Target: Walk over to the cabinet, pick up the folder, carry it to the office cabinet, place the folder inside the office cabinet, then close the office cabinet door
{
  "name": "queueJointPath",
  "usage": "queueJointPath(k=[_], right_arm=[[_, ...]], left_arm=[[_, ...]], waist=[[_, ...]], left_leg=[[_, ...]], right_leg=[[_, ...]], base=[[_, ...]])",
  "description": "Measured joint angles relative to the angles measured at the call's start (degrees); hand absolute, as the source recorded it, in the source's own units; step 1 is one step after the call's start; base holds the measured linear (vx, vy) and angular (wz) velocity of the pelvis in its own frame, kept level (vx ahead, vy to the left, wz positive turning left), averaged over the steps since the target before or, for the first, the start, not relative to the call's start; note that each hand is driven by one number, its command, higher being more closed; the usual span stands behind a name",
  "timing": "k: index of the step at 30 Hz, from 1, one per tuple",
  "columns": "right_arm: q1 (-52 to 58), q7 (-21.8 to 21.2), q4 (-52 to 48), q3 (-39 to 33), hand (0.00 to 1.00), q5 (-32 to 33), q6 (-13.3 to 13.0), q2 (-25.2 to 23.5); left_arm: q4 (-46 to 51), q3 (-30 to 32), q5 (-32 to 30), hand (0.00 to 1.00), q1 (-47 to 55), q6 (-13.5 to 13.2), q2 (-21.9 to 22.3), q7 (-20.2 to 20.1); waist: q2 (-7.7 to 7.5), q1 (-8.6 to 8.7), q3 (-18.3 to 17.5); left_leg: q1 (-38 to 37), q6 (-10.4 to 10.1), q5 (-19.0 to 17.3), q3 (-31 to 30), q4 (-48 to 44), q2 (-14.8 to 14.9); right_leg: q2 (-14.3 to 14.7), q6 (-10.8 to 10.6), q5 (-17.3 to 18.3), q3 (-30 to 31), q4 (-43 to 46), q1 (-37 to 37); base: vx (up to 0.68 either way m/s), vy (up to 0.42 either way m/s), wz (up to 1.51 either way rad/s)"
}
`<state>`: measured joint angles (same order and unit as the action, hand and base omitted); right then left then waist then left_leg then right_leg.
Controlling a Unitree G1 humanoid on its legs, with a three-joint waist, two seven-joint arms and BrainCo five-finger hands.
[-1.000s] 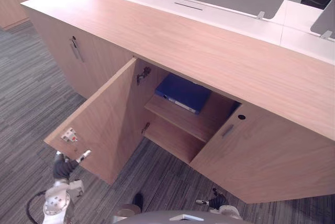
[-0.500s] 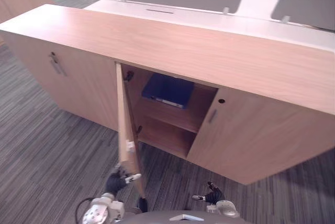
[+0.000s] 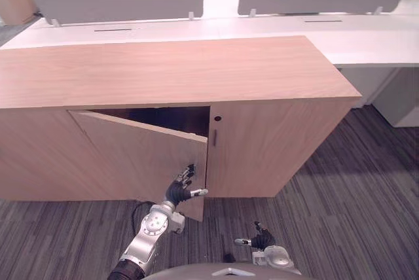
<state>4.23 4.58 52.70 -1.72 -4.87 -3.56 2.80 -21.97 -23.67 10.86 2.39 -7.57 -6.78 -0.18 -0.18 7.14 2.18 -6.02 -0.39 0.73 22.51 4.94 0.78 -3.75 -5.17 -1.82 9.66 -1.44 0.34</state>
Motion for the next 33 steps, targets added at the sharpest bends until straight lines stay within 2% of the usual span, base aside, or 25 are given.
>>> queueJointPath(k=[5,11,18,28,33], right_arm=[[-0.4,1.3,0.1,-0.7,0.0,0.1,0.0,-0.3],[-0.4,1.8,0.5,-1.9,0.0,0.6,0.3,-0.5],[-1.0,1.8,2.5,-4.1,0.0,1.2,0.6,-0.5],[-2.6,1.9,7.1,-6.5,0.0,2.3,1.3,-0.7],[-2.8,1.9,8.4,-8.1,0.0,2.3,1.3,-0.6]], left_arm=[[-1.4,1.1,-1.1,0.0,-1.1,0.0,-0.5,1.0],[-6.8,4.1,-4.3,0.0,-0.8,0.2,-1.1,0.6],[-16.1,10.6,-6.8,0.0,2.1,0.9,-1.7,0.6],[-34.7,20.3,-11.6,0.0,3.4,2.4,-1.8,1.4],[-36.4,22.0,-14.5,0.0,3.7,2.9,-1.6,1.4]], waist=[[-0.27,1.06,-0.2],[-0.75,0.99,-0.6],[-0.91,0.14,-0.7],[-2.29,-1.14,-1.1],[-2.56,-2.03,-1.0]], left_leg=[[0.3,0.4,-0.7,1.1,-0.3,-0.3],[1.0,0.5,-0.8,-0.6,-0.3,-0.5],[1.2,0.8,-0.5,-3.2,-0.1,-0.9],[2.0,1.3,-0.3,-5.5,0.0,-2.0],[2.0,1.3,-0.3,-5.5,0.0,-2.1]], right_leg=[[-0.3,-0.5,-0.5,0.7,-1.0,-0.3],[-0.3,-0.6,-0.7,-1.4,-2.0,0.1],[-1.0,-0.7,-0.5,-4.5,-2.6,1.4],[-2.5,-0.9,0.0,-7.2,-3.1,1.9],[-2.6,-0.9,0.0,-7.3,-3.2,2.0]], base=[[0.06,0.003,-0.13],[0.04,-0.021,0.1],[-0.02,-0.034,0.2],[-0.03,-0.012,0.13],[0.0,-0.006,0.0]])
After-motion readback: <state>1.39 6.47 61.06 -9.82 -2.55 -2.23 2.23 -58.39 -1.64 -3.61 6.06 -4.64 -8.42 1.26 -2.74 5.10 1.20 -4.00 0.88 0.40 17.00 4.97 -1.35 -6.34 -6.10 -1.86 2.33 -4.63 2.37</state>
